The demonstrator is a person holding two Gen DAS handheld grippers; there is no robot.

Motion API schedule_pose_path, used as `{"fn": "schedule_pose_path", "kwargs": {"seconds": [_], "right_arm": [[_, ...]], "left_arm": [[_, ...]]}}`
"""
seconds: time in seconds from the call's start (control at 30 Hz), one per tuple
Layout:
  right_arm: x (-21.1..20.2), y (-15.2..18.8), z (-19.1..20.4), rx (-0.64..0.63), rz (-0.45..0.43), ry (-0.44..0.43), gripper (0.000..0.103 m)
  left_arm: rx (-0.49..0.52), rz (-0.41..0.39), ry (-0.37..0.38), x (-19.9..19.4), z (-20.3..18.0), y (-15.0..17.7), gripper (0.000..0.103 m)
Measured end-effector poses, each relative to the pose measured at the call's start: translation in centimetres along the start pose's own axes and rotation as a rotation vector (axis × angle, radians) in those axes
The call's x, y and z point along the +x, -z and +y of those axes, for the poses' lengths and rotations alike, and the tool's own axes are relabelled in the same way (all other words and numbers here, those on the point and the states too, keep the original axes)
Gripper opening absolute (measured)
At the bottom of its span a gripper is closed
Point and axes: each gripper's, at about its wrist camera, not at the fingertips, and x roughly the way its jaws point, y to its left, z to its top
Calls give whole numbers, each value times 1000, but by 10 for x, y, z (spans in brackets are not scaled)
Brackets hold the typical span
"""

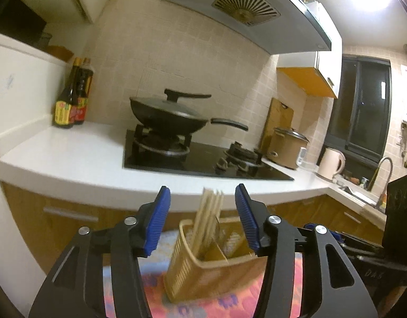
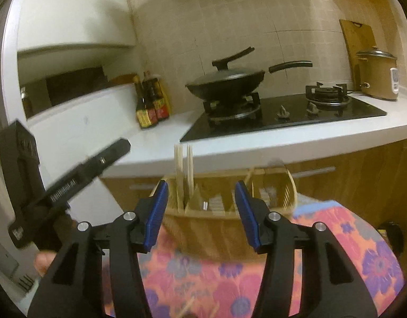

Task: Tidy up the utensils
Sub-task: 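Grasp a chopstick with the left tool and drop it into the tan holder, then grasp a chopstick with the left tool while the right tool grasps another chopstick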

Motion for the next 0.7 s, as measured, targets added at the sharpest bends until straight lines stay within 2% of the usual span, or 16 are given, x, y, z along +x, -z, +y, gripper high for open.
{"fn": "schedule_pose_path", "kwargs": {"seconds": [0.1, 0.17, 0.2, 0.23, 0.3, 0.37, 0.47, 0.57, 0.7], "right_arm": [[-13, 16, 8, -23, 55, 42, 48], [-19, 32, 15, -59, 124, 118, 48], [-19, 39, 17, -62, 157, 124, 48], [-19, 50, 18, -58, 207, 119, 47], [-17, 71, 19, -51, 283, 124, 38], [-13, 95, 18, -33, 371, 137, 33], [-11, 125, 14, 31, 464, 86, 26], [-13, 147, 15, 54, 510, 77, 23], [-9, 162, 22, 57, 553, 69, 23]], "left_arm": [[-3, 73, 14, -19, -3, 12, 51], [1, 125, 5, -29, -6, 22, 51], [5, 158, -1, -34, -8, 30, 51], [8, 182, -4, -39, -9, 37, 51], [24, 249, -12, -48, -14, 54, 51], [39, 312, -24, -53, -19, 73, 50], [57, 414, -37, -58, -24, 101, 48], [60, 523, -44, -59, -25, 134, 36], [54, 627, -18, -56, -25, 164, 34]]}}
